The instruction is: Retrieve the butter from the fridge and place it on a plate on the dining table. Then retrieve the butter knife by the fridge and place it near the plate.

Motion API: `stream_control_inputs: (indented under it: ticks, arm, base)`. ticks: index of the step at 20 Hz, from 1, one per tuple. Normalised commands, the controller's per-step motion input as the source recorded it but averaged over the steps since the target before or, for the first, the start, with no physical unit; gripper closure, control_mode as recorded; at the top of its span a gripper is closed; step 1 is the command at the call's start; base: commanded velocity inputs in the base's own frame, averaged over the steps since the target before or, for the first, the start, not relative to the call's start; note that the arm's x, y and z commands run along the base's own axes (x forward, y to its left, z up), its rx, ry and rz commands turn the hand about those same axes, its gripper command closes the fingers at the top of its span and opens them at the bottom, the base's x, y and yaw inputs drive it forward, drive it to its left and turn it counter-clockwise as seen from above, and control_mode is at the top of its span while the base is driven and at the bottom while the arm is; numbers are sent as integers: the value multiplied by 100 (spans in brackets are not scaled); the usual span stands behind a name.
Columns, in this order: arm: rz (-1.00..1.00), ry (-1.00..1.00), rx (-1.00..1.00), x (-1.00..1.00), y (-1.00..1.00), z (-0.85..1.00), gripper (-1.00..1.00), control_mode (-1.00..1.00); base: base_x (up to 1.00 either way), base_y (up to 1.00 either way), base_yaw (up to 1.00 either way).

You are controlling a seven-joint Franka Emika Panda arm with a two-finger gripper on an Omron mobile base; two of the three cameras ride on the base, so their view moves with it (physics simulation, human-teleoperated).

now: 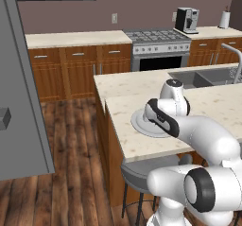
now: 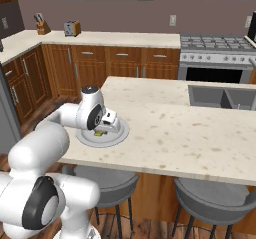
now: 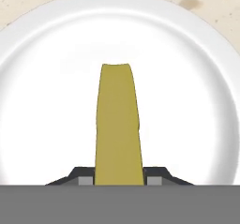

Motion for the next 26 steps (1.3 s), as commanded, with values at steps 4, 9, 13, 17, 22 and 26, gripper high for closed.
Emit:
stream_control_inputs:
  ticks: [4,9,13,17,22,26]
  arm:
    - [0,0,0,16,0,0,100,-100]
    - [0,0,0,28,0,0,100,-100]
    - [0,0,0,25,0,0,100,-100]
    - [0,0,0,4,0,-3,100,-100]
    - [0,0,0,0,0,-13,-100,-100]
    - [0,0,0,0,0,-10,-100,-100]
  base:
    - [0,0,0]
    - [0,0,0]
    - [0,0,0]
    - [0,0,0]
    - [0,0,0]
    - [0,0,0]
